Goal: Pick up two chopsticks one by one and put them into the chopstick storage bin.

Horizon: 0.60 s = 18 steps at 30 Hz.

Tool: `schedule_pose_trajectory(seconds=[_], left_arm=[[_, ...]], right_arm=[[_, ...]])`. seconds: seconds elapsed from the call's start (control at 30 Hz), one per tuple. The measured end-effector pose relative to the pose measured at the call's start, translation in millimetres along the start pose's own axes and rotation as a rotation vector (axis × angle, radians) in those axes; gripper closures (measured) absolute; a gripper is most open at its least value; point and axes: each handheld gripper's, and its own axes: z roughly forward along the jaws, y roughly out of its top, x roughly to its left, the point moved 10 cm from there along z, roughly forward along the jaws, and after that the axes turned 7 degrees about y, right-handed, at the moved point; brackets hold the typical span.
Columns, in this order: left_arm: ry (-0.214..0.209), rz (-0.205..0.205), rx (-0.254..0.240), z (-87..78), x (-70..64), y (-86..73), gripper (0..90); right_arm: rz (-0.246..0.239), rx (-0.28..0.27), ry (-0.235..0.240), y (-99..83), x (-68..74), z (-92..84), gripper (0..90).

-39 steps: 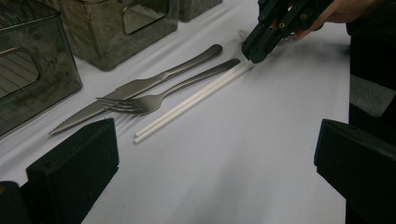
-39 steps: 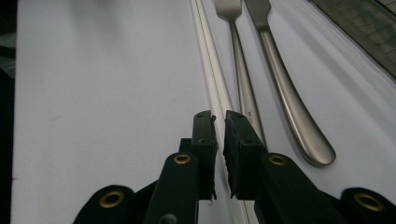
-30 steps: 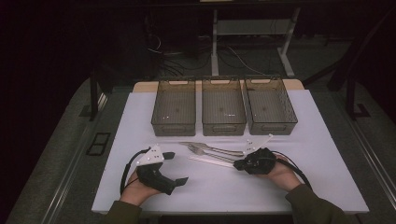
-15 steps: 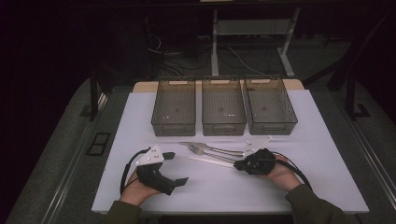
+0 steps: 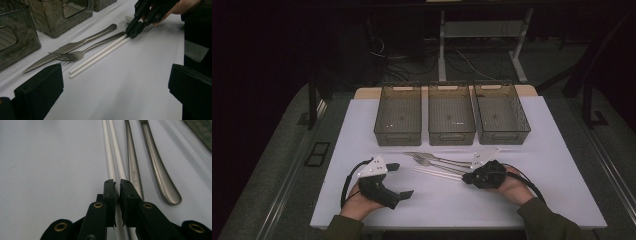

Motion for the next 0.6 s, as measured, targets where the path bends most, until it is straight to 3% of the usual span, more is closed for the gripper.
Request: schedule_pose_trajectory(seconds=[0.6], left_arm=[[-0.009, -0.004, -0.001, 1.0, -1.5, -0.1, 0.0]], right_arm=[[0.003, 0.008, 0.036, -0.7, 5.9, 3.7, 83.4]])
